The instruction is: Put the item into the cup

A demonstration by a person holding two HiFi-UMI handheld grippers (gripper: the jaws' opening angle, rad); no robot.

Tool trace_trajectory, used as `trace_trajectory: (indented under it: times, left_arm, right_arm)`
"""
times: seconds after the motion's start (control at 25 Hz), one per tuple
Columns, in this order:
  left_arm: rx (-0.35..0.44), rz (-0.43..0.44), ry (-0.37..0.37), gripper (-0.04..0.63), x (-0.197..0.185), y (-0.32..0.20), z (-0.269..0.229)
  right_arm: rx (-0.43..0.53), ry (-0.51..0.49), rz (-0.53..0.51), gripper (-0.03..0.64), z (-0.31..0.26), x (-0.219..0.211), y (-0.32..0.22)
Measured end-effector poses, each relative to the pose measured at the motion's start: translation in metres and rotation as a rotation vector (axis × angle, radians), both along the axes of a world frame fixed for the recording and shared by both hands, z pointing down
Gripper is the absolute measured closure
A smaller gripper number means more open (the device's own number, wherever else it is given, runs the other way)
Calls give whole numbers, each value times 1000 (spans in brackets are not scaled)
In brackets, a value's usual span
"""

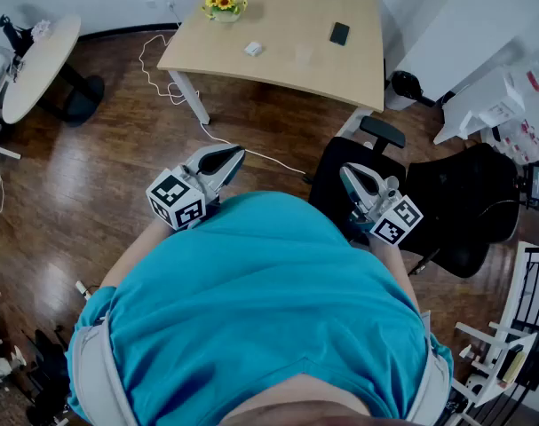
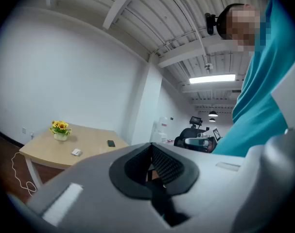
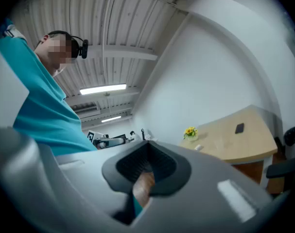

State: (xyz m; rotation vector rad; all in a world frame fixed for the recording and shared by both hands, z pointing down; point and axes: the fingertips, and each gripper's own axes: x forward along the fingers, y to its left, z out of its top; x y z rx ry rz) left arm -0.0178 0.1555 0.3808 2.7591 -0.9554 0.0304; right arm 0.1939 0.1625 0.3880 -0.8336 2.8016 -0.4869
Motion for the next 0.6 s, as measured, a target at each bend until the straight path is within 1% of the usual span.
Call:
trace_trajectory:
  times: [0.16,0.28,0.44,0.6]
  left_arm:
    - [-10,-1,3,591,21,-1,3]
    - [-11,-3,-9,591,31,-6,4]
    - [3,3,-25,591,31,-24,-1]
    - [4,18,-7,591,22,-52,-3]
  right_arm:
    - [19,17,-11,616,0,21,0]
    - [37,57,-27,615,3,31,-5]
    - [50,93,-31,615,5,35,-18]
    - [38,110,-8,615,7,29,-43]
